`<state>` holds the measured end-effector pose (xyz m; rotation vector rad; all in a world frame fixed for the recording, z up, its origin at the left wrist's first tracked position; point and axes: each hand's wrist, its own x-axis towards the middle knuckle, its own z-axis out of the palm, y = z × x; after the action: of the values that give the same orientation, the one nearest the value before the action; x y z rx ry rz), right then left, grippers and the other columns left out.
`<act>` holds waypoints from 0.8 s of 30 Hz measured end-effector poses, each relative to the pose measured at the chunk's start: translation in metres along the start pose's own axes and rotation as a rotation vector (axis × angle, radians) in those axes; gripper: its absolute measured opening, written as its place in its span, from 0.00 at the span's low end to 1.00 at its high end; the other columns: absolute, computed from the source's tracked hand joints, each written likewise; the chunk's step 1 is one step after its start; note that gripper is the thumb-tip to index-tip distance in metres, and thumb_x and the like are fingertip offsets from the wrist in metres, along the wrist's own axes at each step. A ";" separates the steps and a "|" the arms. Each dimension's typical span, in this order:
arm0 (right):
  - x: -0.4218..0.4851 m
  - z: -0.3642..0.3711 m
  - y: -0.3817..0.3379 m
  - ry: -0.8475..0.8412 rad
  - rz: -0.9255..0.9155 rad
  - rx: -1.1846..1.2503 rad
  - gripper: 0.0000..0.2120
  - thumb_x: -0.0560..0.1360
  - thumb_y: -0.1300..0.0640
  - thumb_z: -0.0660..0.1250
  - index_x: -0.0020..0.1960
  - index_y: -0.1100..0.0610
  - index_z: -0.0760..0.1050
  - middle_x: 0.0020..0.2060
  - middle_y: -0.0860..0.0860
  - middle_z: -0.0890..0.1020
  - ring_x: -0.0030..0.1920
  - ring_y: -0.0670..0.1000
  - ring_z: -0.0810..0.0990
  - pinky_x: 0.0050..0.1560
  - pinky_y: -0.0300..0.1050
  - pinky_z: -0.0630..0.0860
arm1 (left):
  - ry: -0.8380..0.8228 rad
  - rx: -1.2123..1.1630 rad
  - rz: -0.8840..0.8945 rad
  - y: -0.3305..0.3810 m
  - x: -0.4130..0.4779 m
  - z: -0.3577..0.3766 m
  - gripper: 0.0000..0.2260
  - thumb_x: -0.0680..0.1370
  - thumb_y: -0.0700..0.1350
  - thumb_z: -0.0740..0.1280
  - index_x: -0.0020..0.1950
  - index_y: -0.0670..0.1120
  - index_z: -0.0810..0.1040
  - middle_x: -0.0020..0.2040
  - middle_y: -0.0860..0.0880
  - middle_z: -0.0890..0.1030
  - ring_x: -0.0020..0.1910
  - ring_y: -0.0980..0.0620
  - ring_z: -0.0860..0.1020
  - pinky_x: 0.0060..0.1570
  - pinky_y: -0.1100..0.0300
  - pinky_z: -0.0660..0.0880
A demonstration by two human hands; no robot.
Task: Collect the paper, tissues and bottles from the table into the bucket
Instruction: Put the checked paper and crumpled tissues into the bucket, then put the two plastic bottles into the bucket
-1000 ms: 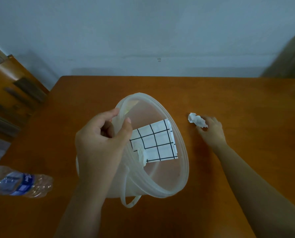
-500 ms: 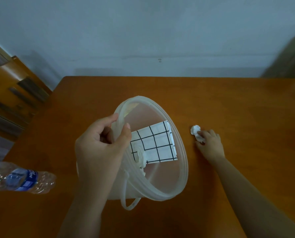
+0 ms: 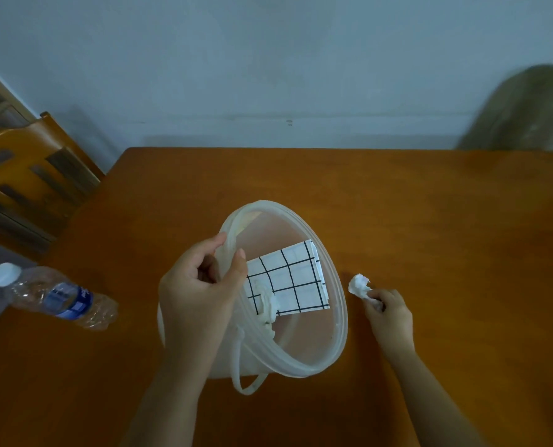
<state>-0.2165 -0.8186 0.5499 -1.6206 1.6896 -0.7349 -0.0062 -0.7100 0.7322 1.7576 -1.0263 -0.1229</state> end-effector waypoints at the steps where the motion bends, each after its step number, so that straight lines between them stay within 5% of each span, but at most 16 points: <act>1: -0.008 -0.006 -0.002 0.018 -0.010 0.022 0.06 0.72 0.65 0.65 0.49 0.62 0.77 0.42 0.52 0.76 0.40 0.50 0.74 0.36 0.40 0.69 | -0.003 -0.003 -0.009 0.001 -0.005 -0.003 0.13 0.70 0.46 0.70 0.53 0.51 0.77 0.30 0.47 0.76 0.30 0.51 0.73 0.24 0.61 0.73; 5: -0.036 -0.036 -0.019 0.070 -0.049 0.126 0.05 0.71 0.63 0.67 0.47 0.58 0.77 0.42 0.51 0.77 0.37 0.45 0.74 0.33 0.35 0.68 | -0.011 -0.018 -0.033 0.005 -0.026 -0.012 0.12 0.71 0.47 0.69 0.54 0.51 0.77 0.32 0.48 0.77 0.32 0.52 0.74 0.27 0.57 0.75; 10: -0.082 -0.075 -0.050 0.087 -0.162 0.248 0.07 0.70 0.63 0.68 0.42 0.51 0.76 0.39 0.50 0.78 0.39 0.48 0.76 0.35 0.37 0.70 | -0.029 -0.085 -0.039 0.010 -0.052 -0.027 0.11 0.71 0.48 0.69 0.52 0.55 0.76 0.30 0.50 0.75 0.30 0.54 0.72 0.27 0.60 0.73; 13: -0.117 -0.091 -0.070 0.088 -0.221 0.289 0.10 0.69 0.61 0.69 0.38 0.46 0.75 0.38 0.46 0.79 0.39 0.42 0.76 0.35 0.30 0.70 | -0.070 -0.131 -0.043 0.010 -0.068 -0.038 0.10 0.71 0.47 0.70 0.51 0.56 0.76 0.30 0.51 0.74 0.29 0.58 0.71 0.27 0.64 0.72; 16: -0.151 -0.095 -0.083 0.086 -0.281 0.262 0.14 0.69 0.63 0.70 0.38 0.43 0.74 0.38 0.44 0.79 0.40 0.38 0.76 0.37 0.26 0.70 | -0.124 -0.187 -0.044 0.009 -0.081 -0.048 0.10 0.71 0.45 0.70 0.52 0.53 0.78 0.30 0.48 0.75 0.28 0.59 0.70 0.27 0.66 0.70; 20: -0.191 -0.089 -0.090 0.101 -0.287 0.196 0.17 0.69 0.64 0.69 0.38 0.41 0.72 0.38 0.41 0.78 0.41 0.36 0.75 0.38 0.26 0.69 | -0.199 -0.242 -0.003 0.009 -0.098 -0.063 0.11 0.71 0.44 0.70 0.53 0.52 0.78 0.31 0.40 0.76 0.27 0.53 0.71 0.25 0.56 0.71; 24: -0.221 -0.085 -0.089 0.055 -0.246 0.109 0.12 0.69 0.62 0.70 0.42 0.44 0.76 0.40 0.38 0.77 0.43 0.34 0.75 0.39 0.25 0.70 | -0.245 -0.332 0.007 0.003 -0.113 -0.069 0.12 0.71 0.43 0.70 0.53 0.50 0.78 0.27 0.45 0.72 0.24 0.58 0.68 0.23 0.64 0.68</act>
<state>-0.2285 -0.6092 0.6912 -1.7633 1.4753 -0.9824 -0.0422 -0.5829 0.7233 1.4589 -1.1153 -0.4870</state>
